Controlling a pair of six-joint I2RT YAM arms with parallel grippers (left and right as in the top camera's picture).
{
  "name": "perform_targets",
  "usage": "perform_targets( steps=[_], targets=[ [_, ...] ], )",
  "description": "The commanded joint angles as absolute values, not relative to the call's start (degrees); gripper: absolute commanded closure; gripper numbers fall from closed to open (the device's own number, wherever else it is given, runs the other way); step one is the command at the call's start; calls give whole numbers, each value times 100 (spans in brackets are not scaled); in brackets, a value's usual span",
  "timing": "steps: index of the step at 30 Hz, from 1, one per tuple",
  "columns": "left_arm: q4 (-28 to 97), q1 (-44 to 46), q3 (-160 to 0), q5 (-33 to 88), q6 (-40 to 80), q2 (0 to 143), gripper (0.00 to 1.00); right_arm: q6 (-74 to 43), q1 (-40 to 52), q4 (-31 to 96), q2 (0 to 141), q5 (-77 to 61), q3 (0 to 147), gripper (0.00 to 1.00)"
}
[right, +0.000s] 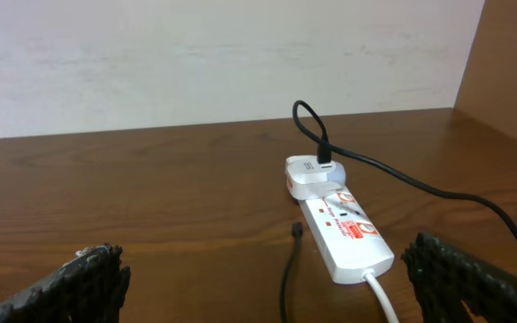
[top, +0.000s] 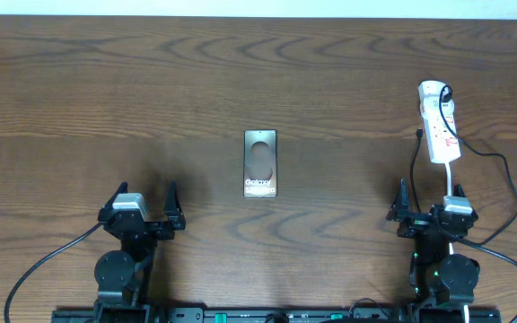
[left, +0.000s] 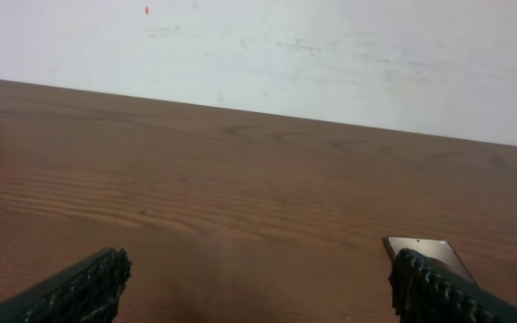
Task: Plug charger to phone and switch on socket
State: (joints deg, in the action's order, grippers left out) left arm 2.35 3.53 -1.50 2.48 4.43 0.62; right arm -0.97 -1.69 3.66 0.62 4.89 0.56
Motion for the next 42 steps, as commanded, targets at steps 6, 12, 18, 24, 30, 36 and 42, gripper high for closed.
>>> perform_targets(
  steps=[6,12,18,24,30,36,42],
  targets=[
    [397,368,-23,237,386,30,5,-32,-183,381,32,480,30,1],
    [397,368,-23,237,386,30,5,-32,-183,381,32,480,30,1],
    [395,368,-23,237,388,30,5,-32,-183,381,32,480,30,1],
    [395,368,-23,237,386,30,5,-32,-183,381,32,480,30,1],
    [384,368,-25,259,467,30,5,-32,-183,381,32,480,30,1],
    [386,368,-40,290,910,32,5,-32,-183,381,32,480,30,1],
    [434,368,-239,856,987,95,5,-32,-183,381,32,480,30,1]
  ],
)
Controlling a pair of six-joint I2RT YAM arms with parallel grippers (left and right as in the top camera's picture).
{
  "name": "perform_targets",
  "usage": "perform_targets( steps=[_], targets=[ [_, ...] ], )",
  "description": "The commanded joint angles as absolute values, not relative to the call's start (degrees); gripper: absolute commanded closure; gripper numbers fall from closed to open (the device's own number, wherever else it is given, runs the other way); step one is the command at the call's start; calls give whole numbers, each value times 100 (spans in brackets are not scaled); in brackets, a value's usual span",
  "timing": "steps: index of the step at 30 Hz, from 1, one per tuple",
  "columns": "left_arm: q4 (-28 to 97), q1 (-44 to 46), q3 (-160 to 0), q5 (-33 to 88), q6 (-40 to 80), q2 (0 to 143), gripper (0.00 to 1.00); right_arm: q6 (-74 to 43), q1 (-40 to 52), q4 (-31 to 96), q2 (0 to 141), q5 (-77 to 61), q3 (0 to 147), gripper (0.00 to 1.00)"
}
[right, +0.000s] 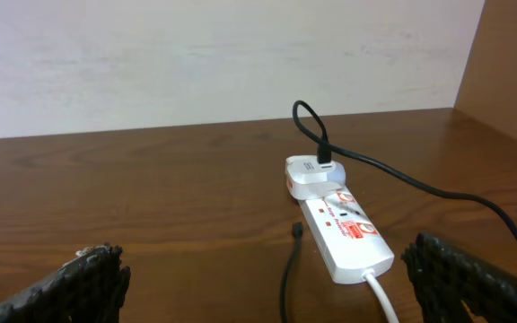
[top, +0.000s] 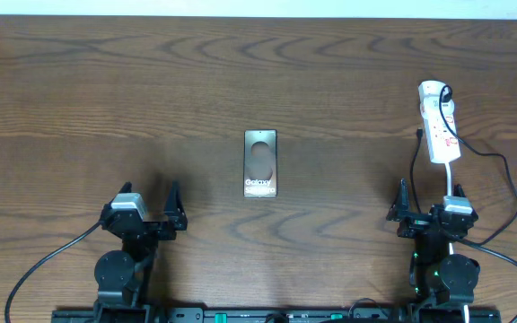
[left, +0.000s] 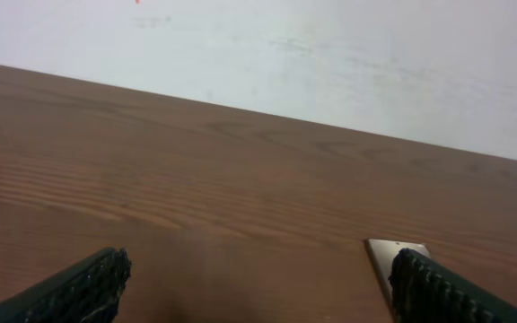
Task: Plug charger to phone and switch on socket
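Note:
A phone lies flat at mid-table, its corner showing by the left gripper's right finger. A white power strip sits at the far right with a white charger adapter plugged in. The black charger cable's loose plug end lies left of the strip. My left gripper stands open near the front left. My right gripper stands open in front of the strip. Neither holds anything.
The strip's white cord and black cable loops run along the right side by the right arm. A wall backs the table, and a wooden side panel stands at the right.
My left gripper has turned slightly to the right, so the phone's corner shows more fully in its wrist view. The right arm, phone and strip have not moved.

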State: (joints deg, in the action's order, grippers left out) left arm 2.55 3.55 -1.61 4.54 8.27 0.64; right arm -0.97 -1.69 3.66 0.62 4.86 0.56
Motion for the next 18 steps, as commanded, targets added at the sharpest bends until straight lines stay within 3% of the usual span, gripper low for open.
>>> perform_targets(
  steps=[1,18],
  targets=[
    [438,368,-287,862,1085,141,5,-32,-183,381,32,480,30,1],
    [760,368,-1898,1761,1149,2318,5,-32,-185,381,32,480,30,1]
  ],
)
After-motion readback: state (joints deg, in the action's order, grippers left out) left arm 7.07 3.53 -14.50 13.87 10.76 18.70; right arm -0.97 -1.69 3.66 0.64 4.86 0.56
